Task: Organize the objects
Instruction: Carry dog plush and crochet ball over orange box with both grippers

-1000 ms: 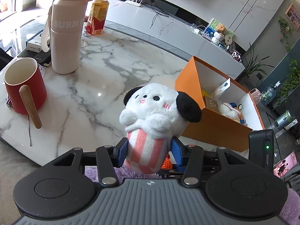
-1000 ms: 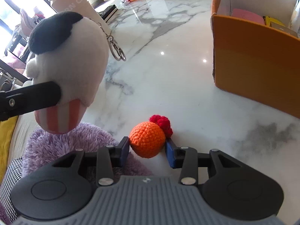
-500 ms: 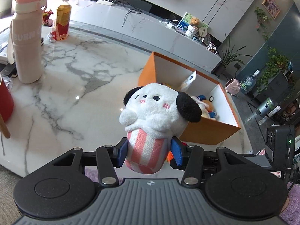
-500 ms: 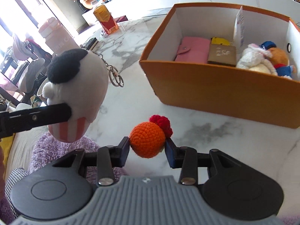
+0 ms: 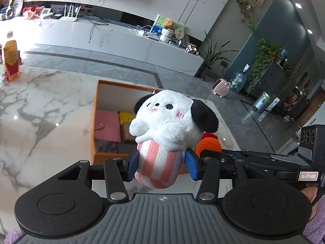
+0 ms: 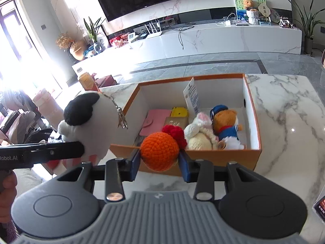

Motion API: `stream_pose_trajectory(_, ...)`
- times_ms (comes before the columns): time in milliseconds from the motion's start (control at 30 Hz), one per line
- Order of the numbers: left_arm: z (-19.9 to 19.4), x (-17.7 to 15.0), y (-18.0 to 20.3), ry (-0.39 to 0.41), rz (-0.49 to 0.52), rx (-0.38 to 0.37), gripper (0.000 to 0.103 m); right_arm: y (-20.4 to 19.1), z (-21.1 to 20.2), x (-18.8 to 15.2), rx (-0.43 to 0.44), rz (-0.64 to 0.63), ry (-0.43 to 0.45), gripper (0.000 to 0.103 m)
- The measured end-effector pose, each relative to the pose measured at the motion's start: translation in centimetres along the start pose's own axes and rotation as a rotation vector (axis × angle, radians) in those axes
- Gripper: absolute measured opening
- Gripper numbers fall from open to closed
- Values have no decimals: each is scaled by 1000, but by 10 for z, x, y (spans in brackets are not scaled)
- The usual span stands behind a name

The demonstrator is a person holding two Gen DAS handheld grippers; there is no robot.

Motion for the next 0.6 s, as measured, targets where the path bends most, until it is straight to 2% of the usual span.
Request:
stream_pose_trajectory(133,36,30,14,-17,48,8,57,25,-17,30,-49,-14,64,43)
stream_pose_trajectory(267,80,47,22,-82,134,24,57,61,-21,53,-93,7,107,43)
stream_pose_trajectory(533,150,85,48,-182,398,115,57,118,0,94,-85,65,78,43)
stream_pose_trajectory(600,166,92,52,-188,493,176,57,122,7,101,-89,58,68,43)
Point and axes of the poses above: each gripper's, at about its wrist camera, not at the fingertips, and z roughly the way its jaws point, y to its right, x to its top, the point moved 7 cm from there along z, roughly the way its jaws point, and after that the axes turned 13 degrees about -y, right-handed, at the moved point
